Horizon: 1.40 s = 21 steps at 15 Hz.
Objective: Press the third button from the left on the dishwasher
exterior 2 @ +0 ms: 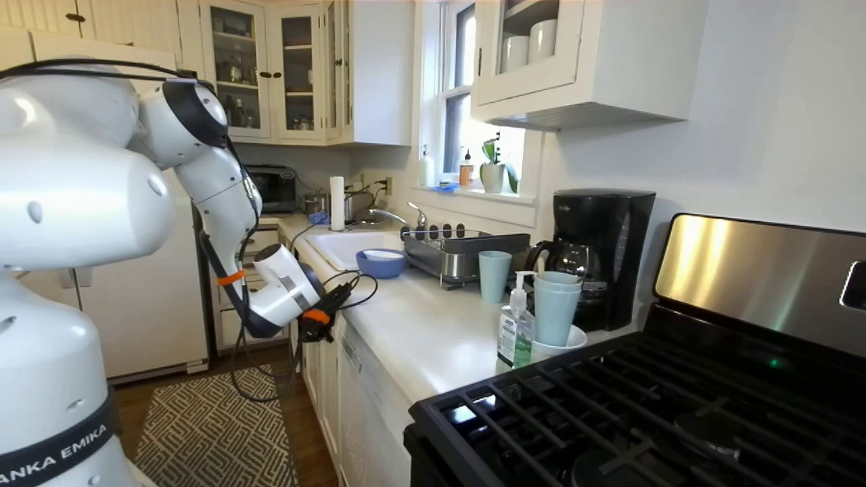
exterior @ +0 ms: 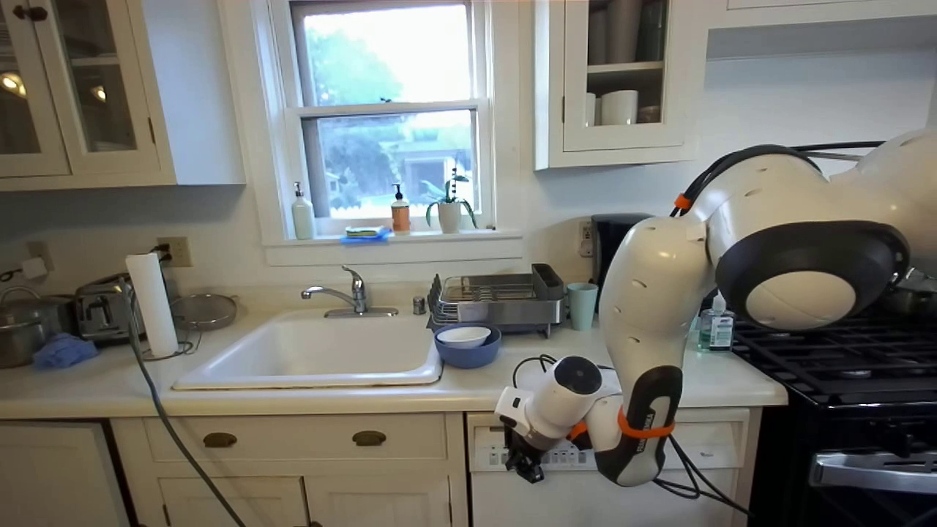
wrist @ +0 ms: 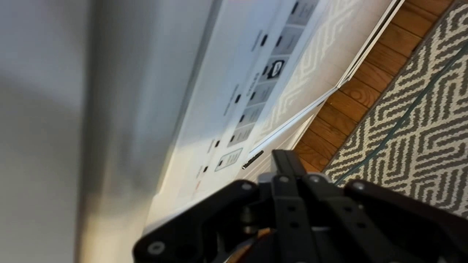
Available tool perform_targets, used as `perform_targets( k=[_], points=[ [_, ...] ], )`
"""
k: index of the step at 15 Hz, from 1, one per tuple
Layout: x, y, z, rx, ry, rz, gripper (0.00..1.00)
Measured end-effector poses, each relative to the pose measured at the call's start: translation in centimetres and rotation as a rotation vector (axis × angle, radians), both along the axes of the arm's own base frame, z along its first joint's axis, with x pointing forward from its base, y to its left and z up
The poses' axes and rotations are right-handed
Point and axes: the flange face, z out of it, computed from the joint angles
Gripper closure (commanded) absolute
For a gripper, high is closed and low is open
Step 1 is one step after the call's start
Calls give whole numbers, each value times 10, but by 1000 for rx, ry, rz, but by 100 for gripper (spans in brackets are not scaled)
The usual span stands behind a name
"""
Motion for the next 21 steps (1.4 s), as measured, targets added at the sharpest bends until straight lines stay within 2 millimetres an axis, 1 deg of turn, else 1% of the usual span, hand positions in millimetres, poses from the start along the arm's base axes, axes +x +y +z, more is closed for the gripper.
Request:
perform_targets(
  k=[5,10,21],
  points=[
    [8,-1,-6,-7,-12,7,100],
    [12,-3,-4,-12,-20,5,99],
    [15,-7,-5,-38,-15,-11,99]
  ],
)
